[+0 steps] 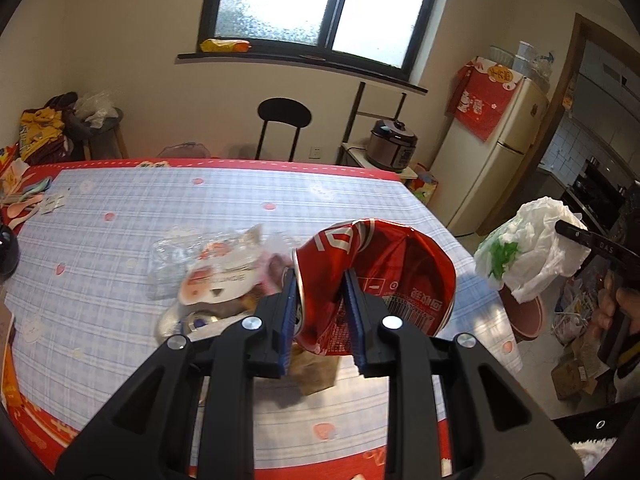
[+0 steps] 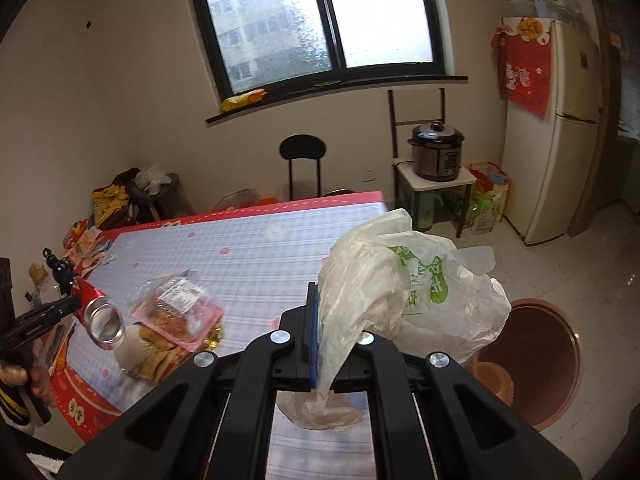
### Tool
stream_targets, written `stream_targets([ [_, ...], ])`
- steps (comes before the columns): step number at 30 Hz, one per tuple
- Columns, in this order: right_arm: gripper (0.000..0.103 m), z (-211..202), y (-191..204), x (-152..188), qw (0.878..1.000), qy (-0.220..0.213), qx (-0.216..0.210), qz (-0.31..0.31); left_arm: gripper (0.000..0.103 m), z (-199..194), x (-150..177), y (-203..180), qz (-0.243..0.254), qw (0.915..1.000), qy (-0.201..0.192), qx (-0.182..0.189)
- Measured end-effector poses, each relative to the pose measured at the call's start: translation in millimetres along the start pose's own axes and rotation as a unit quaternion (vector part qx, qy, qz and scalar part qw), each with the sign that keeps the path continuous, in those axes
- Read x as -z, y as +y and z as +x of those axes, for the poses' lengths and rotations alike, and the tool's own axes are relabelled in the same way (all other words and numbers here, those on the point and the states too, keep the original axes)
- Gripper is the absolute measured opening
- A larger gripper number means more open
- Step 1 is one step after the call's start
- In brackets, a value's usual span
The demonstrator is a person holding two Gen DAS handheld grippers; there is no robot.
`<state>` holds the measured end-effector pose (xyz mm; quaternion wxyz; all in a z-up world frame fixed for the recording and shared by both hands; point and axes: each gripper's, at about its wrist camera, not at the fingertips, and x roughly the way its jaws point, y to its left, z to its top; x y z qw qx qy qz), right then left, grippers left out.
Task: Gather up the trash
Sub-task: 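Carry the white bag with the right gripper to the brown bin and release, then carry the crushed red can with the left gripper over the bin and release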
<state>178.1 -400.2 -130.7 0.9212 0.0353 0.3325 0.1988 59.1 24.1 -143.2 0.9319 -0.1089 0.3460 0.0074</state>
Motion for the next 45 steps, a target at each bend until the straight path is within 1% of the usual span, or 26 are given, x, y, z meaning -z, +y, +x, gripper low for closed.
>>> stream_targets([
  [4,0.005,-4.0,-76.4,-11.7,0.999,0.001,0.045,0.016,0.026,15.6,-6.3,-39.6,0.005,1.0000,-0.003,0.006],
  [8,0.005,7.8,-140.0,-10.9,0.996,0.028,0.079,0.029,0.026,32.9,-9.2,-73.4,0.003,0.9999,-0.002,0.015],
  [12,0.005,36.0,-183.8,1.5,0.991,0.080,0.099,0.051,0.026,50.3,-9.2,-101.3,0.002,0.9996,0.007,0.027],
  [15,0.007,61.4,-208.2,14.0,0.980,0.139,0.115,0.079,0.026,60.1,-10.9,-118.7,0.006,0.9993,0.021,0.031],
  [17,0.016,69.0,-219.5,18.9,0.974,0.160,0.124,0.100,0.026,61.4,-15.7,-130.2,0.013,0.9992,0.021,0.033],
  [19,0.058,69.2,-223.1,20.4,0.971,0.166,0.129,0.110,0.026,61.6,-21.9,-139.4,0.019,0.9991,0.018,0.033],
  [21,0.069,64.6,-223.8,19.2,0.972,0.157,0.140,0.108,0.026,62.2,-26.9,-147.6,0.024,0.9990,0.016,0.033],
  [23,0.076,60.3,-224.4,18.6,0.971,0.156,0.147,0.110,0.026,63.5,-29.3,-154.5,0.030,0.9987,0.015,0.038],
  [24,0.080,58.4,-225.9,16.1,0.971,0.153,0.147,0.114,0.026,65.4,-30.4,-159.0,0.034,0.9985,0.014,0.041],
  [26,0.085,50.6,-225.9,14.6,0.973,0.142,0.141,0.116,0.026,71.4,-32.2,-170.5,0.045,0.9976,0.011,0.052],
  [27,0.090,45.8,-225.0,14.4,0.974,0.135,0.140,0.113,0.026,74.2,-32.1,-175.0,0.050,0.9970,0.008,0.058],
  [32,0.094,13.9,-222.1,15.3,0.981,0.090,0.139,0.104,0.026,93.1,-35.7,-204.9,0.077,0.9926,-0.002,0.094],
  [36,0.098,-12.1,-221.3,16.4,0.981,0.060,0.147,0.116,0.026,106.4,-40.8,-230.8,0.102,0.9873,0.003,0.123],
  [38,0.098,-24.7,-218.3,15.1,0.981,0.045,0.153,0.113,0.026,111.7,-42.8,-244.8,0.112,0.9839,0.007,0.139],
  [41,0.098,-41.4,-215.9,14.6,0.979,0.031,0.164,0.113,0.026,122.6,-41.8,-265.5,0.126,0.9785,0.020,0.162],
  [45,0.098,-57.7,-218.5,15.7,0.975,0.029,0.172,0.141,0.026,142.8,-39.4,-294.6,0.138,0.9703,0.055,0.191],
])
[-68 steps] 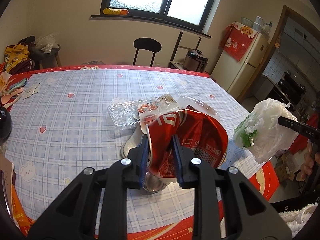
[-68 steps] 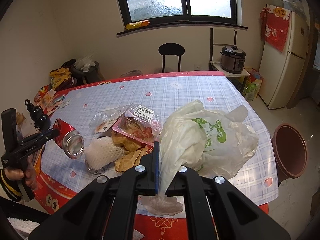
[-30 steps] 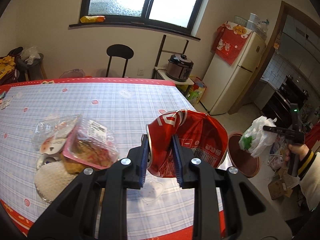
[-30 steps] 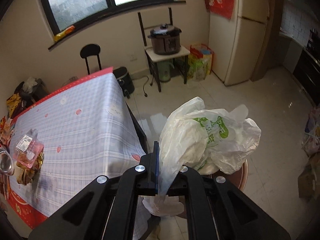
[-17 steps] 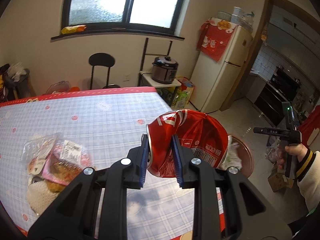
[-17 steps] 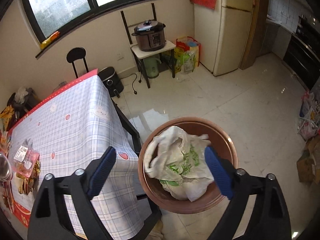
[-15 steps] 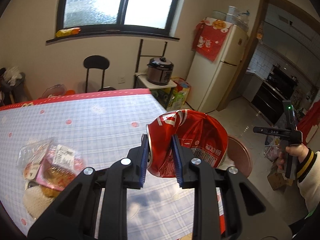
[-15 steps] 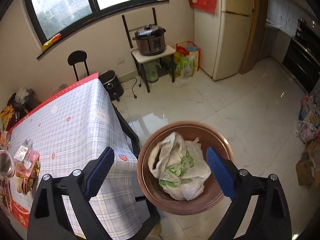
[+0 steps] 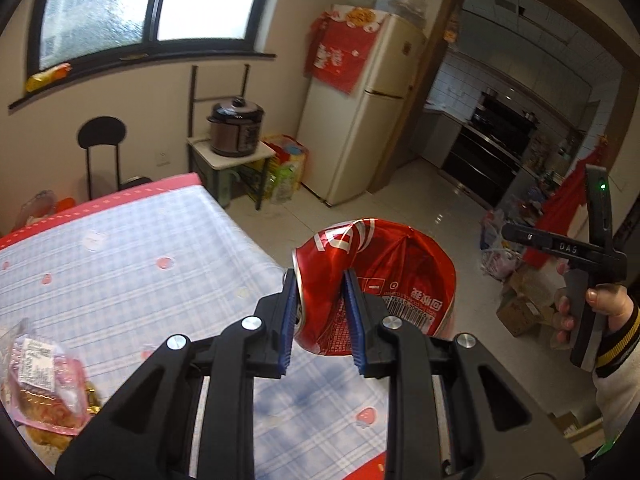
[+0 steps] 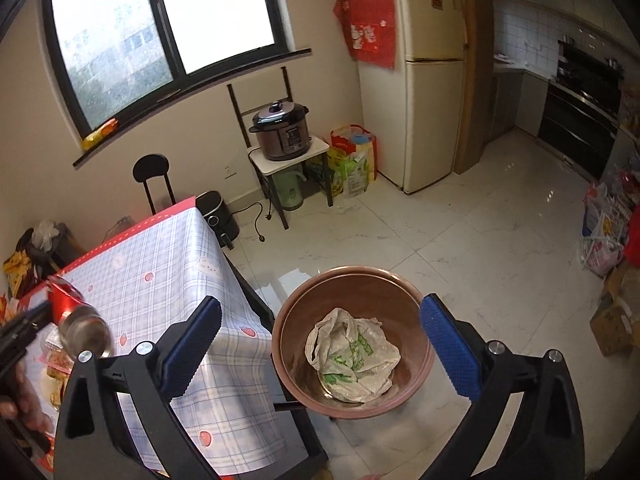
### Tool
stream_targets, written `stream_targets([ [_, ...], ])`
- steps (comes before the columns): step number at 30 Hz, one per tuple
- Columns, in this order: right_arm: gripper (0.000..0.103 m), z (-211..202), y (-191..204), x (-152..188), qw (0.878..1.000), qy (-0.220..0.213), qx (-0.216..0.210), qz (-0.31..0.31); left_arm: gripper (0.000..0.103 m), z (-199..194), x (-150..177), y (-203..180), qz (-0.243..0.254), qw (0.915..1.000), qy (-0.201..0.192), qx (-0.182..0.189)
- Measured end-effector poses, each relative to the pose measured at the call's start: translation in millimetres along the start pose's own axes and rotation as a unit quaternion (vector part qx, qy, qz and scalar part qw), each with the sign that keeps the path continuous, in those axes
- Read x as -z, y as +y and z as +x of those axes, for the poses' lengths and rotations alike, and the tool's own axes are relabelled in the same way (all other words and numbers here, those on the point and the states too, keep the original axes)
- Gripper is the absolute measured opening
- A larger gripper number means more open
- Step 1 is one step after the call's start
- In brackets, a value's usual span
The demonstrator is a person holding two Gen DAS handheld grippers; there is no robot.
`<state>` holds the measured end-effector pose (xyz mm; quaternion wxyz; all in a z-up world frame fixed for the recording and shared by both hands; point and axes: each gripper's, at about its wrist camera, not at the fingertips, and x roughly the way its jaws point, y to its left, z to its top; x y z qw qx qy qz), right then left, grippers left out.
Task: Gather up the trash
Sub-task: 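Carry the crushed red can with the left gripper over the bin and release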
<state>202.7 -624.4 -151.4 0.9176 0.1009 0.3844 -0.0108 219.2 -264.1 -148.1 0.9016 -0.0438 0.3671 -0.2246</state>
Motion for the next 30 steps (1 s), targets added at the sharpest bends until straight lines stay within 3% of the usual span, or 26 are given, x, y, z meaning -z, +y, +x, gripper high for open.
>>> stream_targets([
  [9,0.098,-34.0,-23.2,7.2,0.999,-0.023,0.022,0.008,0.026,73.1,-8.8,-44.6,0.019,0.9978,0.039,0.050],
  [15,0.098,-38.5,-50.5,23.8,0.999,-0.027,0.043,0.015,0.026,153.7,-6.9,-78.4,0.029,0.9941,0.065,0.082],
  [26,0.098,-49.3,-97.1,28.7,0.996,-0.010,0.074,0.047,0.027,237.2,-18.4,-139.5,0.059,0.9884,0.105,0.093],
  [27,0.098,-48.7,-99.6,30.3,0.996,-0.008,0.077,0.049,0.030,246.6,-19.2,-144.3,0.060,0.9877,0.108,0.096],
  [29,0.098,-46.6,-103.9,32.6,0.995,-0.006,0.083,0.049,0.058,259.9,-22.9,-148.3,0.062,0.9862,0.111,0.106],
  [30,0.098,-44.8,-104.6,33.8,0.995,-0.005,0.086,0.049,0.061,263.1,-24.6,-148.6,0.064,0.9857,0.111,0.110],
])
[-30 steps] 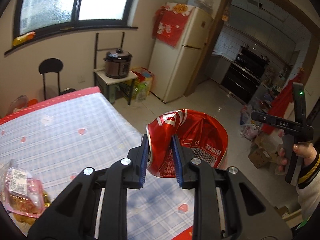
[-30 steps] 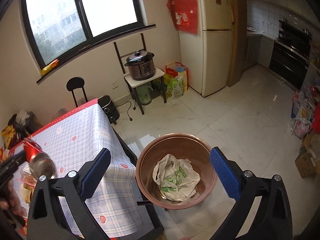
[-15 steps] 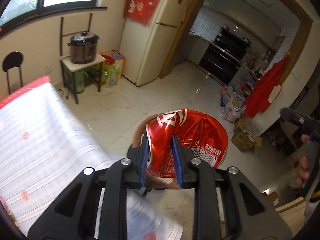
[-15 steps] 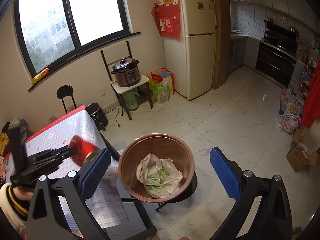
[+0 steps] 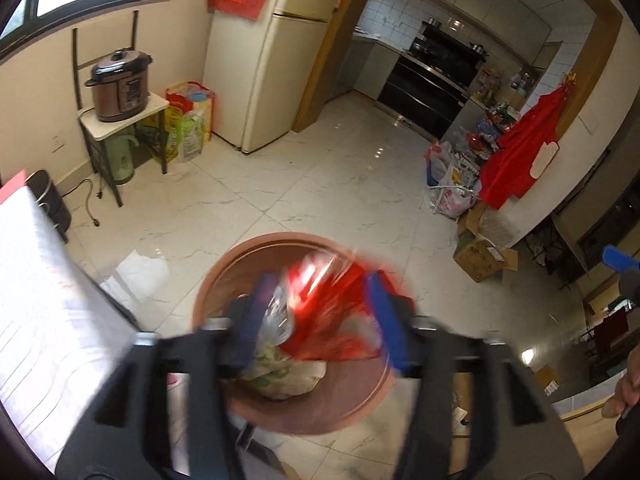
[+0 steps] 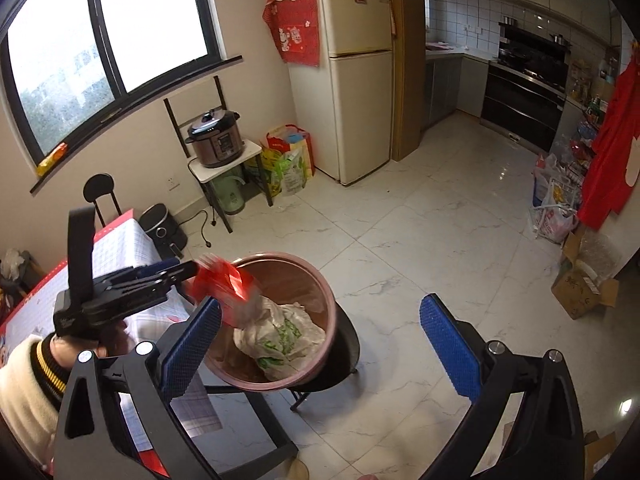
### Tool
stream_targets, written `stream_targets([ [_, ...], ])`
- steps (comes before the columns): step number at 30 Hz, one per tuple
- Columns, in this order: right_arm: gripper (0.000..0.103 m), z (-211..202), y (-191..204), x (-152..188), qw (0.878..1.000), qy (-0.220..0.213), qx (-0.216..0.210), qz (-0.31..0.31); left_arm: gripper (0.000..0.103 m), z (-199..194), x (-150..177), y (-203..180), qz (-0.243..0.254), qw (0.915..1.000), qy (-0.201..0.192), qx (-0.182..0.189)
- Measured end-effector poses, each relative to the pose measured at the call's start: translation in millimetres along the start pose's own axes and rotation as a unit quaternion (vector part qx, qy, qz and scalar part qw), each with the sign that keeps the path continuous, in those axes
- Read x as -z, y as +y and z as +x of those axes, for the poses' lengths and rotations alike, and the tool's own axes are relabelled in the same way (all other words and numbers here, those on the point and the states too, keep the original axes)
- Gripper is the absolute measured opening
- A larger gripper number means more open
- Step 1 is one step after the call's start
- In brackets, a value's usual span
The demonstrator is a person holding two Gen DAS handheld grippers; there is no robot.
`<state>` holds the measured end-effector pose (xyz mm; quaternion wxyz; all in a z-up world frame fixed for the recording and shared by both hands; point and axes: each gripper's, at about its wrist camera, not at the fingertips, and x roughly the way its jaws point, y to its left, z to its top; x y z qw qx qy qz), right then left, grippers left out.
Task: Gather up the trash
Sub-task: 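Carry the crushed red can with the left gripper over the bin and release, then return both tools to the table and grasp the pink-rimmed clear tray with the right gripper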
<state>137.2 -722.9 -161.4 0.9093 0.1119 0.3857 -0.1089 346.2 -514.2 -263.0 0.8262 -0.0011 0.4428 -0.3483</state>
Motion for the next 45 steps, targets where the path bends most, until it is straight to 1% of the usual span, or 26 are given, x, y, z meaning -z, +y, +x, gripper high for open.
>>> stream_targets([
  [1,0.098,1.1,-1.0,0.9,1.000,-0.001,0.003,0.000,0.062,3.4,-2.9,-1.1,0.005,1.0000,-0.002,0.001],
  [3,0.098,2.1,-0.4,1.0,1.000,-0.005,0.003,-0.002,0.061,-2.1,-3.6,-1.4,0.008,0.9998,-0.013,-0.012],
  [4,0.098,2.8,1.2,0.4,1.000,-0.007,0.002,-0.002,0.062,-11.7,-3.6,2.1,0.004,0.9996,-0.024,-0.015],
  [6,0.098,4.2,8.5,-4.2,1.000,-0.009,-0.007,-0.003,0.067,-38.7,-0.6,11.8,-0.007,0.9991,-0.038,-0.018],
  [8,0.098,5.1,24.6,-13.4,1.000,-0.004,-0.026,-0.010,0.079,-78.8,1.8,26.9,-0.007,0.9970,-0.056,-0.053],
  [9,0.098,3.5,35.4,-18.7,0.999,-0.004,-0.034,-0.019,0.081,-101.4,3.7,35.1,-0.008,0.9947,-0.066,-0.078],
  [11,0.098,-0.7,61.6,-28.1,0.998,-0.011,-0.053,-0.041,0.086,-146.5,12.7,50.2,-0.023,0.9894,-0.087,-0.114],
  [12,0.098,-1.4,75.5,-30.8,0.997,-0.011,-0.064,-0.051,0.088,-167.3,19.3,62.4,-0.038,0.9869,-0.096,-0.124],
  [14,0.098,-0.7,111.8,-34.2,0.993,-0.011,-0.093,-0.073,0.094,-211.0,40.0,88.1,-0.069,0.9810,-0.110,-0.144],
  [15,0.098,1.1,130.5,-33.9,0.991,-0.011,-0.106,-0.083,0.095,-228.7,49.9,96.7,-0.077,0.9778,-0.116,-0.157],
  [17,0.098,3.9,165.3,-30.4,0.986,-0.010,-0.129,-0.102,0.097,-265.7,75.8,120.5,-0.094,0.9687,-0.124,-0.193],
  [18,0.098,7.0,190.1,-25.2,0.982,-0.007,-0.147,-0.114,0.097,-282.2,88.7,131.5,-0.104,0.9642,-0.126,-0.209],
  [20,0.098,11.6,226.3,-16.3,0.976,0.003,-0.171,-0.132,0.097,-319.7,118.7,157.4,-0.129,0.9532,-0.130,-0.241],
  [21,0.098,14.8,250.1,-10.0,0.972,0.012,-0.184,-0.145,0.097,-340.3,138.0,171.7,-0.147,0.9455,-0.131,-0.260],
  [23,0.098,16.2,294.5,1.9,0.964,0.026,-0.200,-0.172,0.097,-376.9,168.9,192.4,-0.174,0.9327,-0.135,-0.286],
  [24,0.098,15.6,320.9,10.9,0.959,0.031,-0.211,-0.187,0.097,-394.6,185.6,203.1,-0.189,0.9260,-0.137,-0.297],
  [26,0.098,12.0,357.0,22.7,0.952,0.036,-0.227,-0.203,0.097,-432.2,220.0,227.5,-0.220,0.9111,-0.142,-0.318],
  [29,0.098,2.3,417.0,52.6,0.939,0.050,-0.253,-0.227,0.097,-486.1,266.3,260.3,-0.256,0.8881,-0.153,-0.350],
  [31,0.098,-5.6,449.0,69.8,0.934,0.054,-0.258,-0.240,0.097,-519.8,294.8,278.8,-0.273,0.8759,-0.158,-0.365],
  [33,0.098,-8.9,483.3,88.8,0.929,0.062,-0.264,-0.252,0.097,-547.9,319.4,296.8,-0.286,0.8668,-0.162,-0.375],
  [35,0.098,-12.2,513.9,107.9,0.925,0.068,-0.269,-0.260,0.097,-569.1,337.7,315.3,-0.294,0.8620,-0.162,-0.380],
  [38,0.098,-17.5,553.8,140.6,0.918,0.080,-0.273,-0.278,0.097,-595.3,362.4,334.1,-0.298,0.8601,-0.158,-0.382],
  [42,0.098,-16.1,592.7,178.1,0.910,0.098,-0.266,-0.304,0.097,-611.8,379.0,354.1,-0.296,0.8650,-0.152,-0.376],
  [45,0.098,-14.3,615.4,200.9,0.908,0.109,-0.257,-0.313,0.097,-620.0,389.8,364.3,-0.297,0.8665,-0.153,-0.371],
])
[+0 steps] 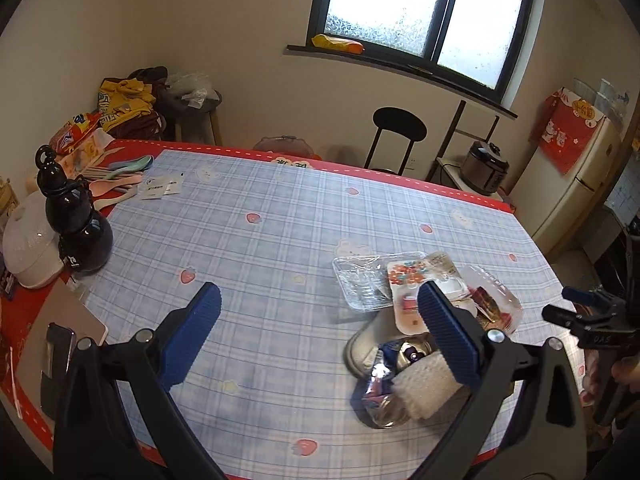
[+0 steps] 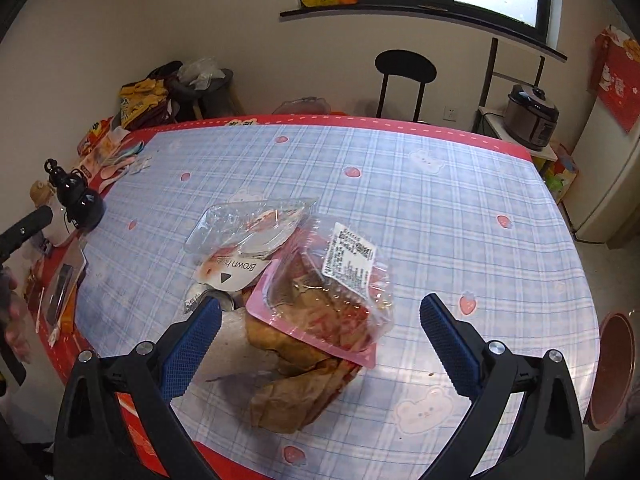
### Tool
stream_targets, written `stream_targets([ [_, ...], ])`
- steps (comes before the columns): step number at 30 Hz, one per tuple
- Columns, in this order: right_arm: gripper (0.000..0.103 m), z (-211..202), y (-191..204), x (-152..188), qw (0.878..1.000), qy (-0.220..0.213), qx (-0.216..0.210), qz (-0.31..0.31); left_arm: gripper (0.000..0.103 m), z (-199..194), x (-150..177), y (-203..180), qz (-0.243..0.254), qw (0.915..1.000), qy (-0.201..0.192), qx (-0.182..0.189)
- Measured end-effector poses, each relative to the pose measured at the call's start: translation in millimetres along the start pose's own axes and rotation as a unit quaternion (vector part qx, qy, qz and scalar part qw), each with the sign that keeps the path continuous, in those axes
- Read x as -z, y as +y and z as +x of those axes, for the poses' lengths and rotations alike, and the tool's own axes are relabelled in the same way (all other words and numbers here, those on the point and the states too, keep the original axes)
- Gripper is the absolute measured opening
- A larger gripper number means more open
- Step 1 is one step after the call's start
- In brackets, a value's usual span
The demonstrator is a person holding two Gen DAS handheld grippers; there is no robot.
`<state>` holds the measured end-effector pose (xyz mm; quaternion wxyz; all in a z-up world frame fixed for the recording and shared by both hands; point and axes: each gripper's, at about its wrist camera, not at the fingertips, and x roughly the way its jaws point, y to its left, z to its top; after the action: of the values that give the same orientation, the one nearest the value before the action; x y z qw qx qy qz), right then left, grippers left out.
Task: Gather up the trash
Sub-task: 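Return both tools to the table and grasp the pink-rimmed clear tray with the right gripper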
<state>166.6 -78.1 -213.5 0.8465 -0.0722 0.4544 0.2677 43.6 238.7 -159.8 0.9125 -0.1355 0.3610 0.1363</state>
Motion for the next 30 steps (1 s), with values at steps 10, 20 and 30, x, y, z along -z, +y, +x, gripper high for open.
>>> stream_targets([
  [10,0.098,26.5,26.5,-11.9,0.999,0.021,0.027,-0.025,0.097,-1.3,11.0,32.3,-0.026,0.9995,0.011,0.011],
  [20,0.098,41.9,34.9,-13.3,0.997,0.031,0.047,-0.052,0.097,7.4,4.4,32.7,-0.035,0.9987,0.000,0.038],
  [30,0.098,82.2,41.2,-6.8,0.987,0.081,0.062,-0.121,0.097,20.0,11.1,23.3,-0.045,0.9980,0.012,0.041],
])
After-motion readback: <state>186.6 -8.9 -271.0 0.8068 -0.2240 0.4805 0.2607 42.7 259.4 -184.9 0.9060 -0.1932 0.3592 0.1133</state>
